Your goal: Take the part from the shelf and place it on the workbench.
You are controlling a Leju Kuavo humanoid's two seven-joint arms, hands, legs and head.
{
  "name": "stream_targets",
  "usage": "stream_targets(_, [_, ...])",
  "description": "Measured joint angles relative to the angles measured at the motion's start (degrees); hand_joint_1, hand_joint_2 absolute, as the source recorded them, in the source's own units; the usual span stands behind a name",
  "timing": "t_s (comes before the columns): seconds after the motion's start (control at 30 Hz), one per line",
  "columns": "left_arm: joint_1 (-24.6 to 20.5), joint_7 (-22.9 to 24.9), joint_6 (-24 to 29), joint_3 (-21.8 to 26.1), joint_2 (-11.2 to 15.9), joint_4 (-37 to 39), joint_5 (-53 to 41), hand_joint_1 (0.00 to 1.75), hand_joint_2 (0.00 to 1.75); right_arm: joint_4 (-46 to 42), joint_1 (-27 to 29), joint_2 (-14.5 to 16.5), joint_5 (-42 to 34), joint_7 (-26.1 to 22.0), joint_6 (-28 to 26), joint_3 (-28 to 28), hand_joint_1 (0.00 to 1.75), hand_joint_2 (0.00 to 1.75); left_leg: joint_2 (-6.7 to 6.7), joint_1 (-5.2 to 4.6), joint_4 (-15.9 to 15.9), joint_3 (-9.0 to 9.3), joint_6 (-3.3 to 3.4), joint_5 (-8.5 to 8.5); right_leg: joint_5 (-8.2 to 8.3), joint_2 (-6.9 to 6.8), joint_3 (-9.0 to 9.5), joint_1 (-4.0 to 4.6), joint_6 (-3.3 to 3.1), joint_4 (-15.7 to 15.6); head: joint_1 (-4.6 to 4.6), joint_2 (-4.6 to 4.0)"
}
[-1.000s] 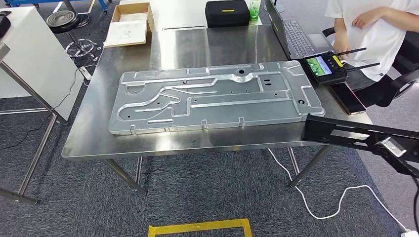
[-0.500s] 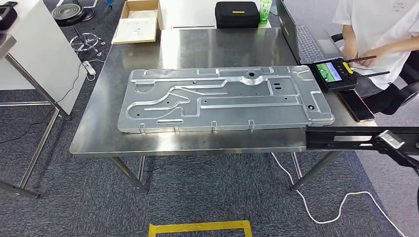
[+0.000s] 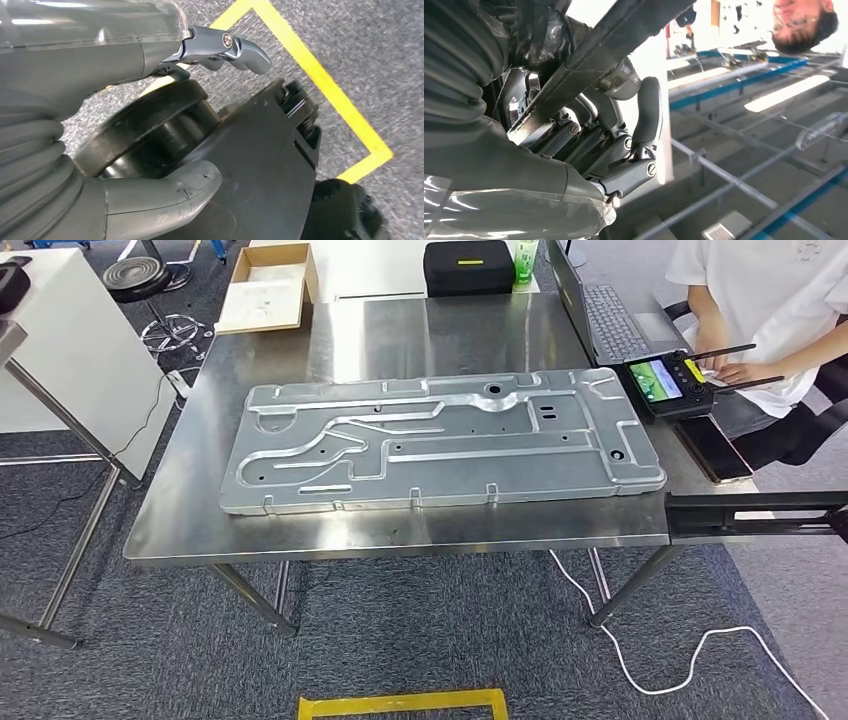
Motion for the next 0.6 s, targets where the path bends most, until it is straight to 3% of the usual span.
stream_targets(0.07, [0.10,0.10,-0.18,0.00,0.04,0.00,-0.05,0.00,1.75,-0.70,0.50,2.13,0.38,-2.05,-2.96,0.20,1.75,1.75,0.07,-0.33,-7.58,3.37,1.25,2.90,0.08,0.02,0.13,0.25,0.13,-0.21,0.02,0.00])
stream_targets(0.1, [0.15,0.12,-0.28,0.01,0.03,0.00,-0.10,0.00,1.75,-0.98,0.82,4.11,0.46,-3.38,-5.43,0.56,1.75,1.75,0.12,-0.47,-9.65,4.19,1.61,3.38,0.21,0.00,0.17,0.25,0.33,-0.41,0.03,0.00])
stream_targets(0.23, [0.23,-0.07,-0.69,0.01,-0.19,0.00,-0.29,0.00,1.75,-1.13,2.39,14.44,-4.77,-9.56,-13.29,4.26,1.75,1.75,0.24,-0.14,-12.49,5.21,1.63,4.54,0.49,-0.10,0.47,0.22,1.39,-1.10,0.01,0.00])
stream_targets(0.3, [0.22,-0.08,-0.75,-0.04,-0.37,0.01,-0.74,0.00,1.75,-0.83,2.64,18.99,-9.86,-10.75,-14.12,6.00,1.75,1.75,0.35,0.16,-13.82,5.83,1.74,5.44,-1.94,-0.09,-1.07,0.19,1.50,2.46,0.04,0.00])
stream_targets(0.37, [0.31,0.02,-0.61,-0.23,-0.44,0.02,-1.46,0.00,1.75,-0.14,3.21,21.91,-12.77,-10.62,-14.05,7.20,1.75,1.75,0.37,0.08,-13.88,5.71,1.88,5.60,-5.41,-0.07,-4.28,0.11,1.82,9.26,0.05,0.00])
stream_targets(0.4, [0.36,0.08,-0.51,-0.39,-0.45,0.02,-1.79,0.00,1.75,0.45,3.36,22.63,-13.17,-10.19,-13.43,7.60,1.75,1.75,0.35,0.05,-13.76,5.62,1.84,5.56,-6.17,-0.08,-5.49,0.05,2.05,11.81,0.04,0.00])
stream_targets(0.43, [0.38,0.06,-0.41,-0.58,-0.45,0.01,-1.95,0.00,1.75,1.24,3.16,22.98,-13.08,-9.66,-12.37,7.92,1.75,1.75,0.32,0.03,-13.57,5.55,1.76,5.48,-5.85,-0.09,-5.87,-0.01,2.27,12.58,0.05,0.00])
stream_targets(0.47, [0.38,-0.10,-0.30,-0.78,-0.44,0.01,-2.05,0.00,1.75,2.23,2.40,23.02,-12.74,-9.18,-10.92,8.17,1.75,1.75,0.31,0.04,-13.30,5.51,1.59,5.35,-4.49,-0.09,-5.19,-0.08,2.44,11.25,0.06,0.00])
stream_targets(0.53, [0.38,-0.86,-0.15,-1.09,-0.43,0.01,-2.00,0.00,1.75,5.01,-0.87,22.42,-11.94,-8.92,-8.03,8.97,1.75,1.75,0.44,0.02,-12.47,5.30,1.04,4.83,-0.94,-0.08,-1.72,-0.25,2.60,4.51,0.07,0.00])
stream_targets(0.6, [0.28,-1.77,-0.29,-1.30,-0.38,0.00,-1.85,0.00,1.75,8.46,-5.28,21.26,-11.02,-9.76,-6.60,10.53,1.75,1.75,0.75,-0.22,-11.43,4.71,0.43,4.22,0.58,0.09,0.48,-0.14,2.04,-0.26,0.03,0.00])
